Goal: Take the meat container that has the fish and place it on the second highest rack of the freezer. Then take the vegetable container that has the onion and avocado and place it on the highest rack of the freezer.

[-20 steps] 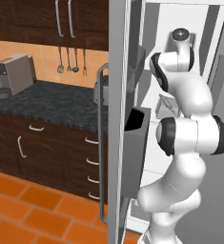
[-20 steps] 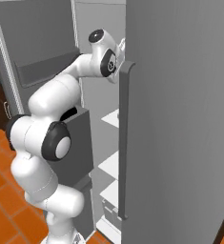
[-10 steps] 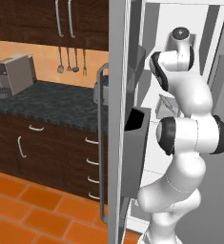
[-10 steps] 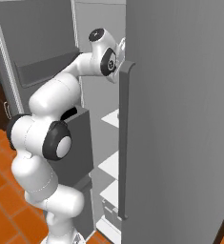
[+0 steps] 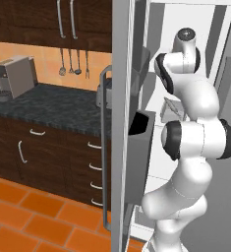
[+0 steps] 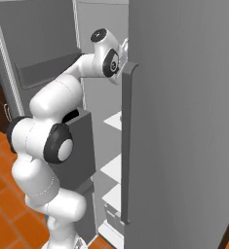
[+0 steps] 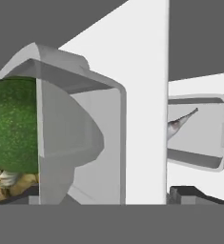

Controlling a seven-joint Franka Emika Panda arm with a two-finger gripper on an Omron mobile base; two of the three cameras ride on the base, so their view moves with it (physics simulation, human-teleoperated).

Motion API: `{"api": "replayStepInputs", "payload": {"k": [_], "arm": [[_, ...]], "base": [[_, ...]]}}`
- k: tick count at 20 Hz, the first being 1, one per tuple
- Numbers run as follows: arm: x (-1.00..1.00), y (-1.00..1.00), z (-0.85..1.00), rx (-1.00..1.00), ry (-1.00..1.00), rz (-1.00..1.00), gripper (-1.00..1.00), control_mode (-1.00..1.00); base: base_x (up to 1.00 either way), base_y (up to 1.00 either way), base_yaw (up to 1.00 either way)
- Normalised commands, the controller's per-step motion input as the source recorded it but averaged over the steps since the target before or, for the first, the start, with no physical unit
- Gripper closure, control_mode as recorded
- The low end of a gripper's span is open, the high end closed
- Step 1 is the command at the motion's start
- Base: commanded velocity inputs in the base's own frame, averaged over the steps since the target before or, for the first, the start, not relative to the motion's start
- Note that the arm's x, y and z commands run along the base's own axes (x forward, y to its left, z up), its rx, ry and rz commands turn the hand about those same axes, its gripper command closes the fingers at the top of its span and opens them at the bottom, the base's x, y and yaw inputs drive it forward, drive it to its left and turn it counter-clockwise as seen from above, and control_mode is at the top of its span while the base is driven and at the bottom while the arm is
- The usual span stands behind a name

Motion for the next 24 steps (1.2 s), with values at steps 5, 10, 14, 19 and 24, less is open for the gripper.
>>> {"api": "replayStepInputs", "payload": {"k": [5,10,14,19,24], "arm": [[0.0,-0.02,0.01,0.0,-0.17,0.0,-1.0,-1.0],[-0.16,0.0,0.0,0.0,-0.34,0.0,-1.0,-1.0],[-0.47,0.01,0.23,0.0,-0.21,0.0,-1.0,-1.0],[-0.73,0.07,0.26,-0.03,-0.02,0.0,-1.0,-1.0],[-0.92,0.17,0.15,-0.07,0.0,0.04,-1.0,-1.0]], "base": [[0.0,0.0,0.0],[0.0,0.0,0.0],[0.0,0.0,0.0],[0.0,0.0,0.0],[0.0,0.0,0.0]]}}
